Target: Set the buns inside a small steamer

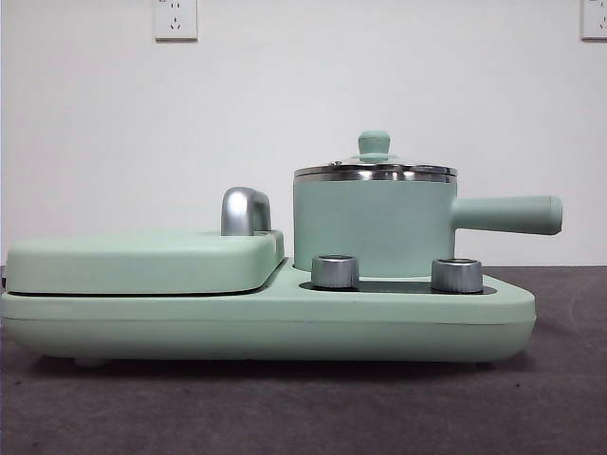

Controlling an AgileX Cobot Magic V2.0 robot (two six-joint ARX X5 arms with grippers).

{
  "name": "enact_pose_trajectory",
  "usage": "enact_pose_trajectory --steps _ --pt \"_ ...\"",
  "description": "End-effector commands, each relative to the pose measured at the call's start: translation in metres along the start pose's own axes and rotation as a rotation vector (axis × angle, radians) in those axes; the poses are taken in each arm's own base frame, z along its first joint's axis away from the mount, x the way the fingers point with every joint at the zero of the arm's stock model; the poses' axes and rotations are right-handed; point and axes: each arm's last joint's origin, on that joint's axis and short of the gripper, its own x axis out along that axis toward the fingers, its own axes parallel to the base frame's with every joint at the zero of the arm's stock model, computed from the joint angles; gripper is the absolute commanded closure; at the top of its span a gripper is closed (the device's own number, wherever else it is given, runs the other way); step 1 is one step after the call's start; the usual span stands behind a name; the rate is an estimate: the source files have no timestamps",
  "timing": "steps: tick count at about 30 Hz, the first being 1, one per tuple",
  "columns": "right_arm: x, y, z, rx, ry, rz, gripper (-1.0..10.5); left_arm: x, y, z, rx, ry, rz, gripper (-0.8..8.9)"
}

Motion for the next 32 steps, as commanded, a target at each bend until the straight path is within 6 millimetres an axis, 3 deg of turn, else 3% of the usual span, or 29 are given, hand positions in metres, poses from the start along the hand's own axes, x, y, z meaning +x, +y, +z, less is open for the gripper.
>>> enact_pose_trajectory --steps 1,7,10,15,21,32 --pt "-0.001 0.001 0.002 -0.012 -0.012 0.010 9.3 0.002 0.001 -0.007 0.010 0.025 0.002 8.07" --pt "0.000 -0.002 -0.001 0.002 -0.026 -0.021 9.3 0.002 0.001 -0.007 0.010 0.024 0.002 8.07" --pt "0.012 -0.012 -0.009 0.002 -0.077 -0.148 9.3 0.002 0.001 -0.007 0.010 0.025 0.002 8.07" --pt "0.041 -0.045 -0.038 0.055 -0.223 -0.395 9.3 0.002 0.001 -0.007 0.010 0.024 0.002 8.07" --pt "0.063 -0.081 -0.079 0.073 -0.337 -0.572 9.3 0.002 0.001 -0.007 0.010 0.024 0.002 8.07" --pt "0.080 -0.107 -0.121 -0.029 -0.314 -0.715 9.3 0.002 0.001 -0.007 0.010 0.024 0.002 8.07"
